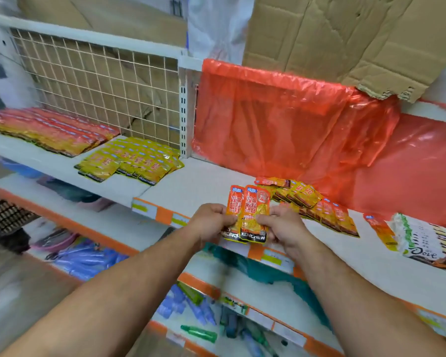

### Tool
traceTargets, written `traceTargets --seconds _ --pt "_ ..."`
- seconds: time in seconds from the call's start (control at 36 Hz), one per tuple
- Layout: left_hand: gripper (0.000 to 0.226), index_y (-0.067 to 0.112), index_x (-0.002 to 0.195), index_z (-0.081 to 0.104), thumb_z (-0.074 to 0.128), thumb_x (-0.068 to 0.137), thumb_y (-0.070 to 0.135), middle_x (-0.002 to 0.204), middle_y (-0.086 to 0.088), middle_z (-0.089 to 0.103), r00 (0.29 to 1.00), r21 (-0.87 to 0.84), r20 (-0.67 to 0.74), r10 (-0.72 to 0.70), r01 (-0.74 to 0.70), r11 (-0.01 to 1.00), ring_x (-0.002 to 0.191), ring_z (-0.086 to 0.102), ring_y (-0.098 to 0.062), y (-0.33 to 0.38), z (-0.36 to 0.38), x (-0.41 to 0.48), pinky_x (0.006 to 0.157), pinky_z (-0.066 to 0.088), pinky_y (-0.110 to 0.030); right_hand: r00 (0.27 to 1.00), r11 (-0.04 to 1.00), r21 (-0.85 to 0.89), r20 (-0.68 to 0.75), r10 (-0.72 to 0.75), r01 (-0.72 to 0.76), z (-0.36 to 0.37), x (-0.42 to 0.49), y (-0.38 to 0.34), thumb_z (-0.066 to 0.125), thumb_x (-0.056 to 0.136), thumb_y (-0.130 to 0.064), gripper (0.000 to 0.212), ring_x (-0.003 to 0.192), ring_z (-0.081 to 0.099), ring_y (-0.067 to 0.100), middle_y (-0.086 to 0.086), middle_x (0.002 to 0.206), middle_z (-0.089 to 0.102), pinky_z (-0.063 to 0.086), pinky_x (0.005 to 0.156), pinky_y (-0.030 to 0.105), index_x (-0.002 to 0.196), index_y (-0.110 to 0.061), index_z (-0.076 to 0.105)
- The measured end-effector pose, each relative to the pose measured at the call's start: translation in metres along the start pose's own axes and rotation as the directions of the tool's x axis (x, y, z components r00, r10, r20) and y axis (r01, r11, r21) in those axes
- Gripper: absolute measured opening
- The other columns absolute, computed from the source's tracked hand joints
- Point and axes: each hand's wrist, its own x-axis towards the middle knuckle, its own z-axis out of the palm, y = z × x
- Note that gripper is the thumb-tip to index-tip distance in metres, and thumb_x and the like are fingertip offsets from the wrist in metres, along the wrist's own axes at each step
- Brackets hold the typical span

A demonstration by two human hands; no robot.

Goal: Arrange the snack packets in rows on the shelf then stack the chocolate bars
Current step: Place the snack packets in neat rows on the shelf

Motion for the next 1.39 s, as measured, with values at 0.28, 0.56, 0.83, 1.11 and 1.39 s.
traceTargets --seconds 0.28,0.56,0.83,1.11,1.39 --pt "0.009 0.006 0.09 0.063 0.07 0.085 0.002 0.072 -0.011 0.057 0.979 -0.033 -0.206 -0.008 0.001 0.999 0.049 0.05 -0.01 -0.018 -0.153 -0.038 0.049 0.039 -0.016 0.983 1.0 0.012 0.186 0.012 -0.014 0.149 -0.013 -0.047 0.066 0.091 -0.007 0.004 0.035 0.039 0.011 0.008 0.052 0.049 0.031 0.037 0.019 0.094 -0.004 0.065" --pt "0.024 0.008 0.067 0.058 0.067 0.088 0.001 0.054 0.001 0.054 0.91 -0.053 -0.41 -0.054 0.035 0.998 0.046 0.045 -0.009 -0.042 -0.26 -0.042 0.043 0.033 -0.016 0.933 0.999 -0.002 0.358 -0.045 0.049 0.26 0.028 -0.067 0.064 0.09 0.0 0.014 0.036 0.032 0.014 0.005 0.044 0.043 0.025 0.04 0.022 0.078 -0.006 0.058" --pt "0.015 0.009 0.082 0.058 0.073 0.085 0.009 0.072 -0.012 0.046 0.804 -0.093 -0.59 -0.074 0.023 0.995 0.057 0.036 -0.017 -0.031 -0.328 -0.01 0.048 0.025 -0.026 0.866 0.992 -0.016 0.488 -0.104 0.128 0.329 0.1 -0.112 0.07 0.086 -0.002 0.036 0.04 0.034 0.015 0.005 0.048 0.04 0.026 0.044 0.024 0.064 -0.014 0.044" --pt "0.021 0.011 0.074 0.056 0.074 0.082 0.005 0.069 -0.011 0.058 0.701 -0.198 -0.702 -0.125 -0.023 0.98 0.066 0.051 -0.021 -0.019 -0.388 0.018 0.059 0.038 -0.029 0.789 0.975 -0.04 0.595 -0.151 0.217 0.387 0.148 -0.149 0.072 0.085 -0.003 0.031 0.039 0.036 0.012 0.012 0.069 0.039 0.028 0.042 0.021 0.074 -0.015 0.045" --pt "0.016 0.01 0.074 0.062 0.072 0.082 0.001 0.073 -0.012 0.064 0.673 -0.249 -0.726 -0.142 -0.065 0.966 0.069 0.055 -0.022 -0.016 -0.461 0.038 0.068 0.043 -0.036 0.782 0.976 -0.056 0.608 -0.134 0.21 0.458 0.175 -0.177 0.069 0.085 -0.001 0.028 0.039 0.033 0.013 0.004 0.051 0.044 0.024 0.043 0.022 0.072 -0.012 0.047"
